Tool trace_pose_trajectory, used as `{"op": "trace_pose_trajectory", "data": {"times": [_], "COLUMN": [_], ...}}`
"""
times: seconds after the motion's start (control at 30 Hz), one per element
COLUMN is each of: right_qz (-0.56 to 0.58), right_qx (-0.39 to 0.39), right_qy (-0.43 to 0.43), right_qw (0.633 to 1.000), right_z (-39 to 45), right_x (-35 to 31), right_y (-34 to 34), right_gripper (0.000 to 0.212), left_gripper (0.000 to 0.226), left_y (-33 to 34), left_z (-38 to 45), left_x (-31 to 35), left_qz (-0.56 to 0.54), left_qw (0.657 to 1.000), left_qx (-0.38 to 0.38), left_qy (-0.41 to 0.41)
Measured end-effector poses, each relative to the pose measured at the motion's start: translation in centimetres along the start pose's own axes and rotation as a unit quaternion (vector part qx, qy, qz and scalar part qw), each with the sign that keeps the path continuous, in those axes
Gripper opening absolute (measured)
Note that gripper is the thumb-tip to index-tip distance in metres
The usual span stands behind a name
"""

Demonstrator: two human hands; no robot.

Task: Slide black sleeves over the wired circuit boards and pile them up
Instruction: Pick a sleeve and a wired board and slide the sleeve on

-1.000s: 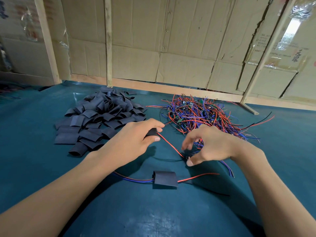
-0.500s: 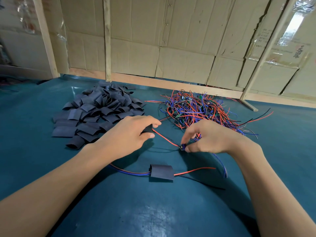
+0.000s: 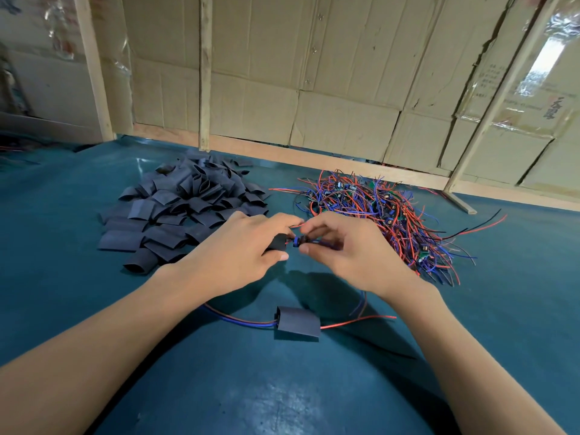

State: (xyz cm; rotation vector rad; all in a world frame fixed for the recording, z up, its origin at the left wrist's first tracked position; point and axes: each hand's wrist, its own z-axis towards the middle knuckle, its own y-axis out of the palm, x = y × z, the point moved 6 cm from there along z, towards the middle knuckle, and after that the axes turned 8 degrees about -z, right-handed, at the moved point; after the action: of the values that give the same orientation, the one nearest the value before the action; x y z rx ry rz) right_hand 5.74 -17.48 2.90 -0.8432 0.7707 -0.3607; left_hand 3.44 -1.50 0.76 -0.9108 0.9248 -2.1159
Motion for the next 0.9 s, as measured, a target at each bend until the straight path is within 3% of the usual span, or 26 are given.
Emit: {"op": "trace_pose_trajectory", "data": {"times": [0.3,0.6,0.9], "right_qz": [0.097,0.305,0.323], "right_qx": [0.006,0.010,0.028], "right_qy": [0.051,0.105,0.075], "right_qw": [0.994,0.947,0.943], "right_z": [0.1,0.2,0.2], "right_x": [0.1,1.0,0.1], "right_y": [1.0,1.3,1.0], "right_gripper": [0.023,0.015,0.017], "left_gripper": [0.061,0.060,0.065], "left_y": [0.0,-1.2,-1.1], "left_z": [-0.1,-0.4,-0.5], "left_x": [0.1,0.7,1.5], "left_qz": [-0.049,-0.094,-0.135], "left_qw": [0.999,0.996,0.990], "left_qx": [-0.008,0.004,-0.036], "left_qy": [-0.019,-0.010,0.018]}}
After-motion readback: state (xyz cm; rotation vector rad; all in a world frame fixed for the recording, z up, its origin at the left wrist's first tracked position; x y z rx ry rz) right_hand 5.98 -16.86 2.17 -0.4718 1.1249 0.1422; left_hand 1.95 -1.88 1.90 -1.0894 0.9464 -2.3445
